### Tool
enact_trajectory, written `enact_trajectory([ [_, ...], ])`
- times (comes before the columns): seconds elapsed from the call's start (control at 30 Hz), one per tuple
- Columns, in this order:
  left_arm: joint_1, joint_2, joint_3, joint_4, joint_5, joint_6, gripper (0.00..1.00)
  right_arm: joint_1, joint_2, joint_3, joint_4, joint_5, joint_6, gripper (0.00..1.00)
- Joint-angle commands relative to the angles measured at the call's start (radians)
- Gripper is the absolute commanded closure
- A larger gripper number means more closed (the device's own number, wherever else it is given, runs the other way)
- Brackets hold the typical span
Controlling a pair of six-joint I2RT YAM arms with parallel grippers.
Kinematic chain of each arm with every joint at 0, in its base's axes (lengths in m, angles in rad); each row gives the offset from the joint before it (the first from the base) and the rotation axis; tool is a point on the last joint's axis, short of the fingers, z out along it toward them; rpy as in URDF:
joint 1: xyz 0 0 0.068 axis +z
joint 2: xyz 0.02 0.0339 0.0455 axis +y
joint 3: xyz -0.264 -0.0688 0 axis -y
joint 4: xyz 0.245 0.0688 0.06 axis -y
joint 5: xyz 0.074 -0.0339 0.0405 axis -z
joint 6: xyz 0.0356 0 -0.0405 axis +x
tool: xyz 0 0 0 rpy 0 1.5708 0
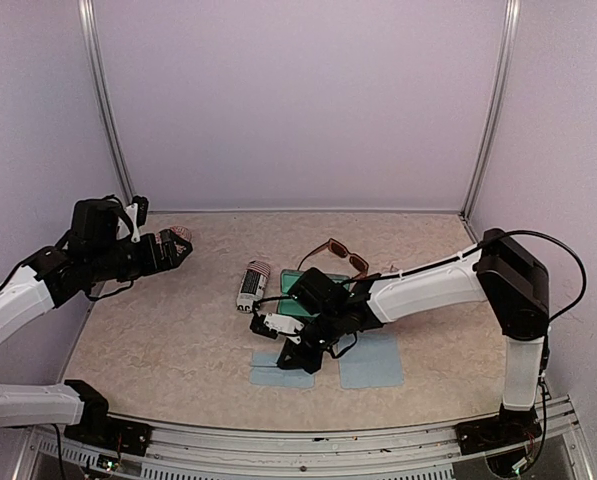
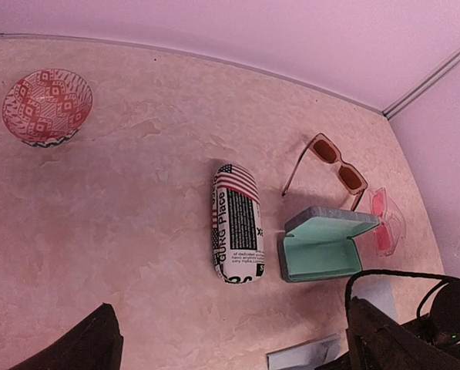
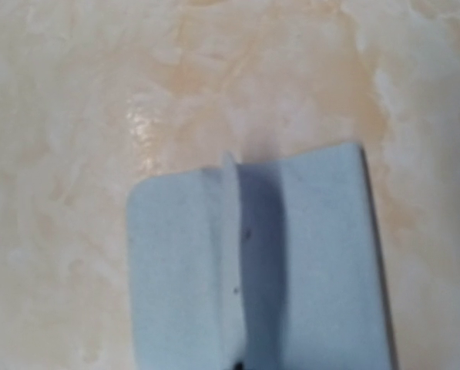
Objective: Organize the sunglasses
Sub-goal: Fold the glasses cleaning cloth at the center of the board.
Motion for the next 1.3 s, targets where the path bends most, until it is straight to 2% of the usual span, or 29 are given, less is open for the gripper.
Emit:
enact_trajectory([
  [0.0,-0.004,-0.016,-0.007,0.020,0.009,0.011,0.01,0.017,-0.038,-0.012,0.004,-0.018,0.020,1.00],
  [0.6,-0.004,-0.023,-0.010,0.023,0.016,0.007,0.01,0.032,-0.070,-0.047,0.006,-0.017,0.043,1.00],
  [1.1,-0.004,-0.023,-0.009,0.023,0.020,0.010,0.01,0.059,-0.038,-0.027,0.009,-0.036,0.049,1.00],
  [1.27,-0.004,-0.022,-0.008,0.022,0.022,0.010,0.01,0.061,-0.049,-0.030,0.005,-0.030,0.045,0.83],
])
